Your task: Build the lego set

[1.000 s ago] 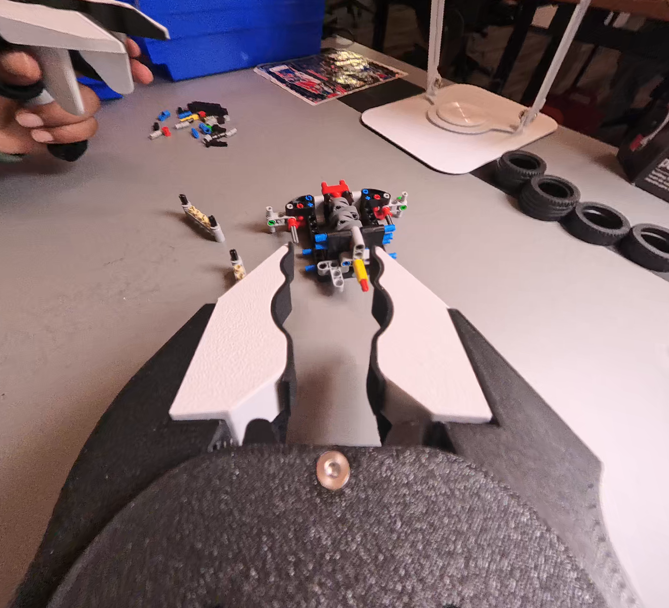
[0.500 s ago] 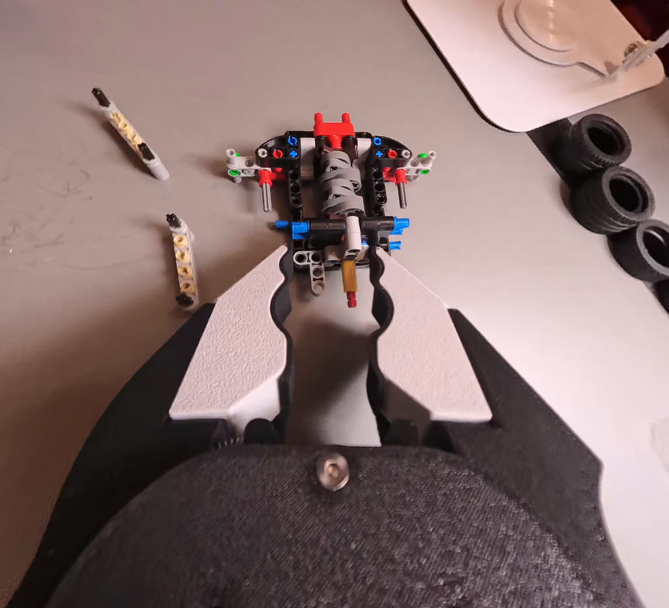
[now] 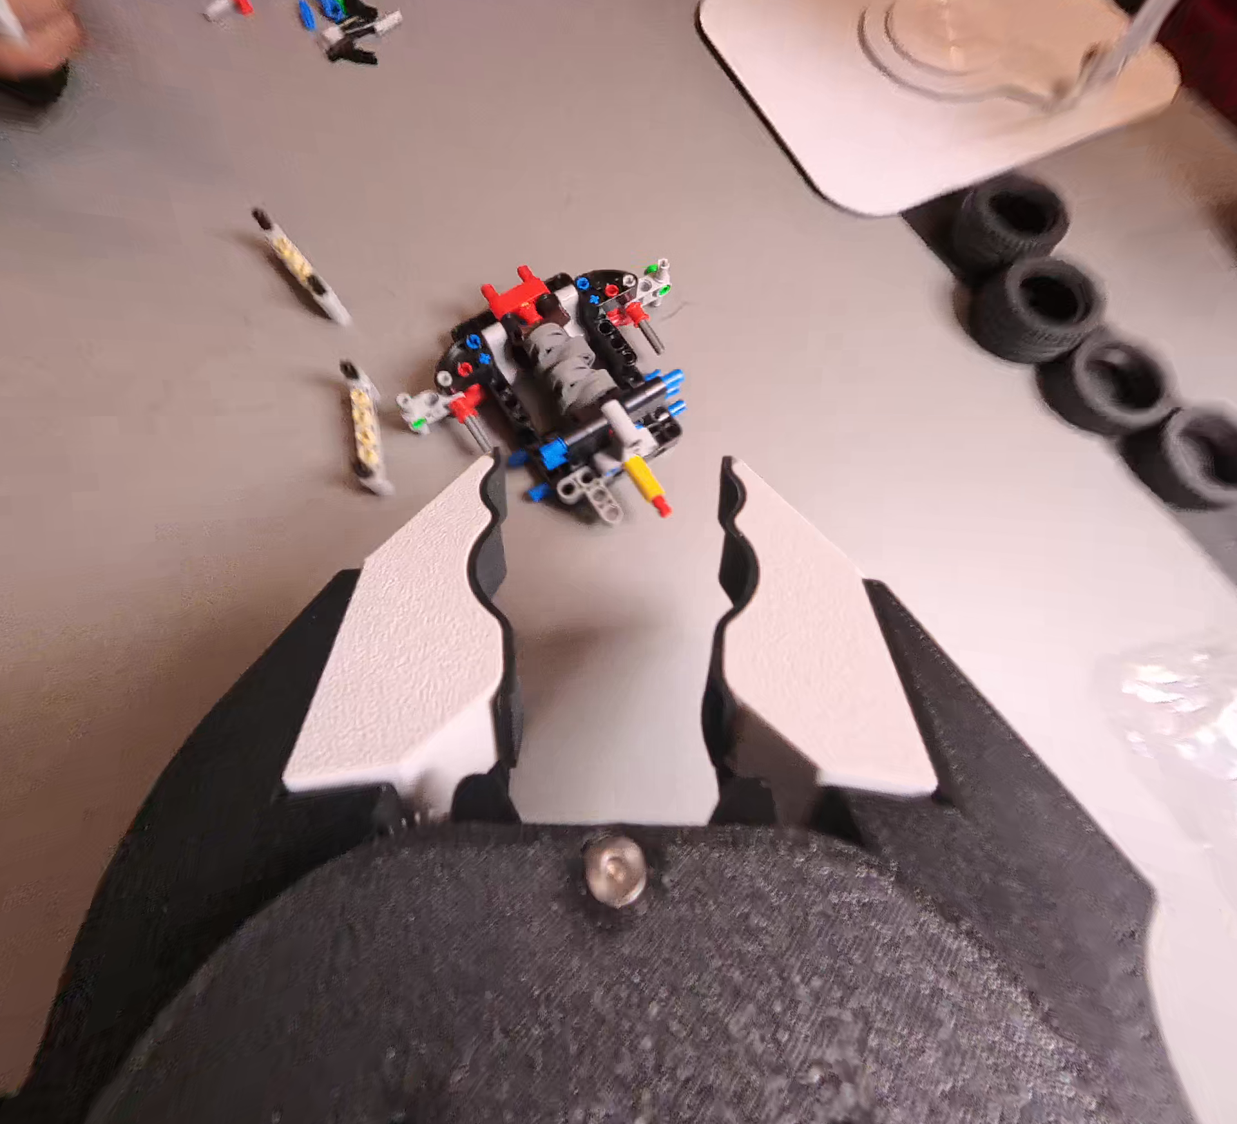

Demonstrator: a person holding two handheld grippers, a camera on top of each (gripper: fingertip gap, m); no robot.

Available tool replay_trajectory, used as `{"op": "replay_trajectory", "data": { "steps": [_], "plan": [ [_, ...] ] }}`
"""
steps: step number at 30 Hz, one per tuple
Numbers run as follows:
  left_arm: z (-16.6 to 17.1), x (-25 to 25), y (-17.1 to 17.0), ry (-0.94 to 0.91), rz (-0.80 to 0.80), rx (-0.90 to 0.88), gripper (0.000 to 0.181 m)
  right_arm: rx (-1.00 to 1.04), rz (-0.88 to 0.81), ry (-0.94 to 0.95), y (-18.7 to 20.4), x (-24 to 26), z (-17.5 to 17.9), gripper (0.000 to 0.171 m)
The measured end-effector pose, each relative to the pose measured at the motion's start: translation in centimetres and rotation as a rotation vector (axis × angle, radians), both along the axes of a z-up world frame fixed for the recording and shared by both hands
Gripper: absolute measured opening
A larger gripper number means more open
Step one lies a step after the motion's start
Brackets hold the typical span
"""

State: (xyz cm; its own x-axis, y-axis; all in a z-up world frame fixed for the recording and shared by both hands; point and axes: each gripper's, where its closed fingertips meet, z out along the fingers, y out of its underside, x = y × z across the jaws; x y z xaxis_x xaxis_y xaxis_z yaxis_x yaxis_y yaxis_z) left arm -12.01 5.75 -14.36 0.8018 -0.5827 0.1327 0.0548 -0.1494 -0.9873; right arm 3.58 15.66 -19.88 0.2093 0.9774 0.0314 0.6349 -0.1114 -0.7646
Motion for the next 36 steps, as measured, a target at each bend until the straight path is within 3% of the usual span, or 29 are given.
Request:
{"op": "replay_trajectory", "data": {
  "steps": [2,4,7,16,22,25,31,36],
  "plan": [
    [-0.1,0.0,0.0,0.001,-0.002,-0.006,0.035,-0.116,-0.085,-0.014,-0.8,-1.2,-1.0,0.07],
    [-0.1,0.1,0.0,-0.002,-0.005,-0.006,0.034,-0.151,-0.12,-0.033,-1.0,-2.2,-2.0,0.066],
    [0.1,0.1,-0.1,-0.001,-0.006,0.0,0.033,-0.121,-0.135,-0.077,0.1,-2.4,-2.9,0.041],
    [-1.1,0.2,0.2,0.041,0.0,-0.023,0.032,0.082,0.326,-0.249,1.7,-2.4,-2.7,0.029],
    [-1.9,0.2,0.4,0.078,0.001,-0.043,0.033,0.153,0.301,-0.207,3.6,-3.5,0.7,0.053],
    [-2.0,0.4,0.3,0.081,-0.006,-0.044,0.033,0.119,0.239,-0.107,2.0,-3.0,2.1,0.06],
    [-2.1,1.0,0.2,0.088,-0.025,-0.045,0.033,-0.081,-0.057,-0.159,-0.4,0.0,-2.1,0.073],
    [-2.2,1.0,0.1,0.105,-0.021,-0.041,0.033,-0.111,-0.04,-0.163,-1.3,-0.9,-3.9,0.078]
  ]
}}
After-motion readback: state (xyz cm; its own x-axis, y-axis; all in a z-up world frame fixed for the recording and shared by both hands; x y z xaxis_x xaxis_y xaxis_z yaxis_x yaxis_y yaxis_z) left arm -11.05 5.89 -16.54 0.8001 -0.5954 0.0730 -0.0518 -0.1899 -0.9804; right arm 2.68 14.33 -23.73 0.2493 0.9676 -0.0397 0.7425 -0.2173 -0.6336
